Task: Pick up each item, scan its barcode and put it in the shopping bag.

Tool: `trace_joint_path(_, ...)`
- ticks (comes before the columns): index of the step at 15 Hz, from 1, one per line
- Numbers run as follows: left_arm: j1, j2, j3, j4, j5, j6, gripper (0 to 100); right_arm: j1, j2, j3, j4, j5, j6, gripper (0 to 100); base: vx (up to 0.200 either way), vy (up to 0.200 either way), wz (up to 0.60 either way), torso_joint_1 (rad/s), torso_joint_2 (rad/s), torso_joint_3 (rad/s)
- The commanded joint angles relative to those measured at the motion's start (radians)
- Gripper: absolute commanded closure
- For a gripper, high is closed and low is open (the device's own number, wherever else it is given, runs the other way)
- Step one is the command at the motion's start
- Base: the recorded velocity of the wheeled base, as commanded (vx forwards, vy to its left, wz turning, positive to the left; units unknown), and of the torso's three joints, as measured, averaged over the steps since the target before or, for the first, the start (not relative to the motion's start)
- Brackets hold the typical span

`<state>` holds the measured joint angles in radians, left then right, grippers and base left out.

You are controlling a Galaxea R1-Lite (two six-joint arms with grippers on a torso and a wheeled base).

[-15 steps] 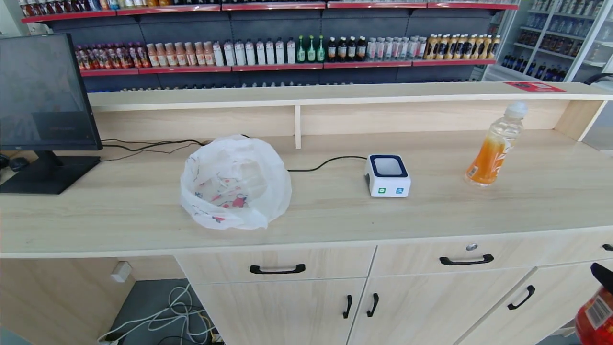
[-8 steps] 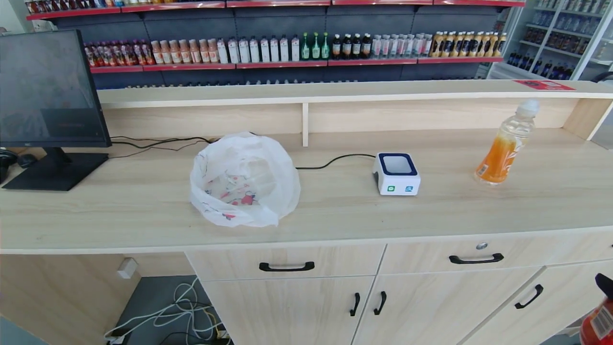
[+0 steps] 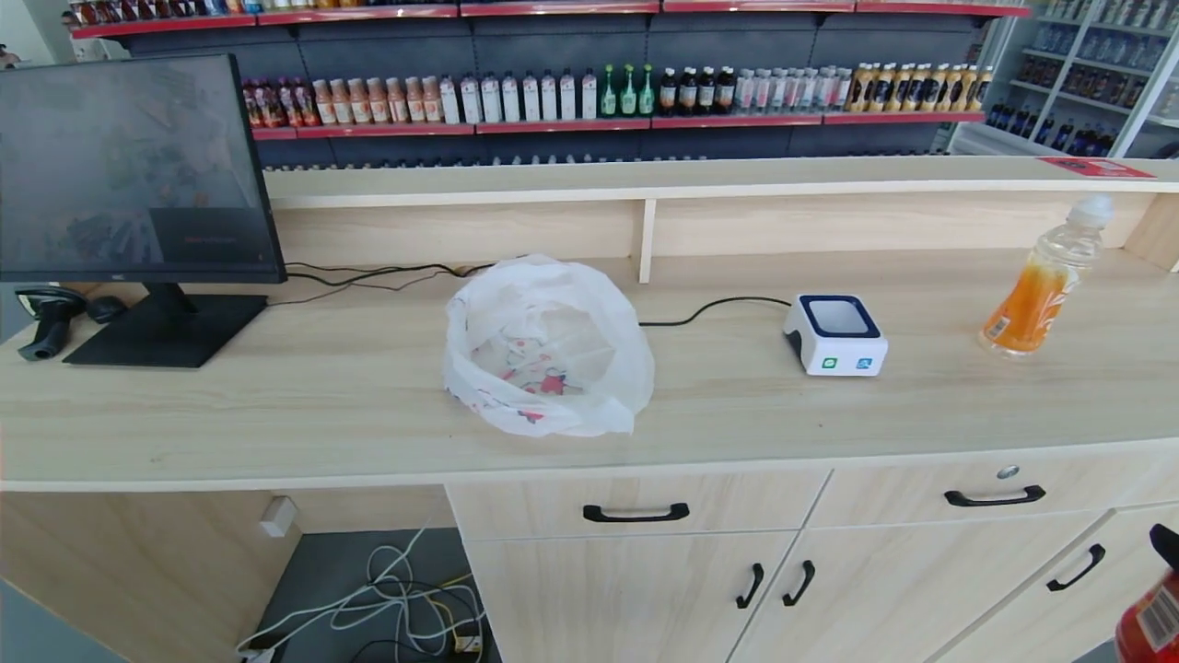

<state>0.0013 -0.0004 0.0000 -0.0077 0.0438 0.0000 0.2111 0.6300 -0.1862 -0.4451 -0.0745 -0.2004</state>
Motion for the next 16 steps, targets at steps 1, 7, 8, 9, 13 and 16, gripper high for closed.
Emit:
trace_joint_path(1, 0.0, 0.0, 0.0, 0.0, 0.001, 0.0, 0, 0.001, 0.002, -0.003, -0.001, -0.001, -0.001, 100, 0.0, 0.0, 0.6, -0.002, 0.0, 0.007)
trace_joint_path(7, -0.001, 0.0, 0.0, -0.006, 0.001, 0.0, 0, 0.001, 0.017, -0.047, 0.0, 0.001, -0.024, 100, 0.0, 0.0, 0.3, 0.003, 0.0, 0.001)
trace_joint_path(8, -0.001, 0.0, 0.0, -0.006, -0.001, 0.0, 0, 0.001, 0.027, -0.058, 0.0, 0.007, -0.027, 100, 0.0, 0.0, 0.0, 0.0, 0.0, 0.0)
trace_joint_path(9, -0.001, 0.0, 0.0, -0.006, 0.001, 0.0, 0, 0.002, 0.031, -0.061, 0.0, 0.01, -0.027, 100, 0.0, 0.0, 0.0, 0.0, 0.0, 0.0)
trace_joint_path(13, -0.001, 0.0, 0.0, -0.009, 0.001, 0.0, 0, 0.016, 0.185, -0.191, -0.014, 0.165, 0.003, 100, 0.0, 0.0, 0.0, 0.0, 0.0, 0.0)
trace_joint_path(16, -0.001, 0.0, 0.0, -0.008, 0.001, 0.002, 0, 0.097, 0.323, -0.276, -0.067, 0.171, 0.082, 100, 0.0, 0.0, 0.0, 0.0, 0.0, 0.0)
